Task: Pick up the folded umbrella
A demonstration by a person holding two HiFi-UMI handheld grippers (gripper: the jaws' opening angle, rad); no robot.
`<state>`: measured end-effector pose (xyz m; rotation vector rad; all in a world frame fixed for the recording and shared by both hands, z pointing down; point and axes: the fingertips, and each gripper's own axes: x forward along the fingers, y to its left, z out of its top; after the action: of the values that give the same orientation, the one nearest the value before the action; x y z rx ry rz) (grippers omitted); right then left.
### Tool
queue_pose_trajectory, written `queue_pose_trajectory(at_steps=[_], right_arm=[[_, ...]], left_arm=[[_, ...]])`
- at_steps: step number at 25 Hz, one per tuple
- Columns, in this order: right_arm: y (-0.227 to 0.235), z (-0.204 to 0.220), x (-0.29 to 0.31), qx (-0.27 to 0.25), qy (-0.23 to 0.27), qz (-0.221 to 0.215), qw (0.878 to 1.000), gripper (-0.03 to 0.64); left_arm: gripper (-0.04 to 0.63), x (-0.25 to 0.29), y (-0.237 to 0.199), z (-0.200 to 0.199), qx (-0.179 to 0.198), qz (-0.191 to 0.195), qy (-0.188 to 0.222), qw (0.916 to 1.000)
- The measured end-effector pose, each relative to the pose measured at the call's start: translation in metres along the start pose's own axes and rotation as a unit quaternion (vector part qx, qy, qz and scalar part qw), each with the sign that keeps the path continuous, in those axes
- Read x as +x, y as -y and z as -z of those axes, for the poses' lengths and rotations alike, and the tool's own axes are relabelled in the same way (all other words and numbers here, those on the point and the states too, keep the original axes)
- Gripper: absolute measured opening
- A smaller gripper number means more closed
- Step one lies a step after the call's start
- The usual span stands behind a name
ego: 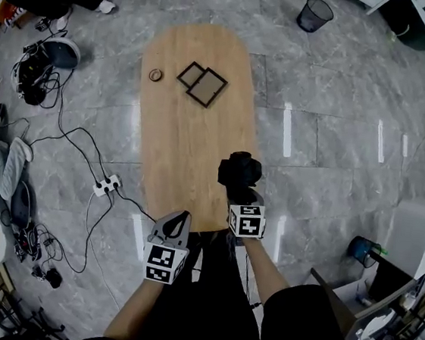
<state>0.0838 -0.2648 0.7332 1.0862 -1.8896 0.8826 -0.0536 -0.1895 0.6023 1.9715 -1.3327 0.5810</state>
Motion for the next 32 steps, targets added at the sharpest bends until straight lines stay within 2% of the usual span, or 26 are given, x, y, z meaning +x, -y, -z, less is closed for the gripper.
queue_pose_trajectory(at_steps=[9, 16, 21, 32], right_arm=[[-0.038, -0.014, -0.079, -0.028, 0.069, 0.004, 0.997, 0.227], [-0.072, -0.023, -0.145, -0.014, 0.132, -0.004, 0.991, 0.227], [-0.089, -0.027, -0.175, -0.001, 0.164, -0.007, 0.986, 0.227], [-0.118, 0.0, -0.244, 0.019, 0.22, -0.008, 0.975, 0.227]], left_arm=[[0.015, -0.025, 0.008, -0.016, 0.024, 0.017, 0.031, 0.9991], [0.015, -0.05, 0.018, -0.026, 0.042, 0.026, 0.06, 0.997], [0.015, -0.071, 0.017, -0.029, 0.041, 0.027, 0.077, 0.9958], [0.015, -0.109, 0.039, -0.028, 0.079, 0.04, 0.111, 0.9899]])
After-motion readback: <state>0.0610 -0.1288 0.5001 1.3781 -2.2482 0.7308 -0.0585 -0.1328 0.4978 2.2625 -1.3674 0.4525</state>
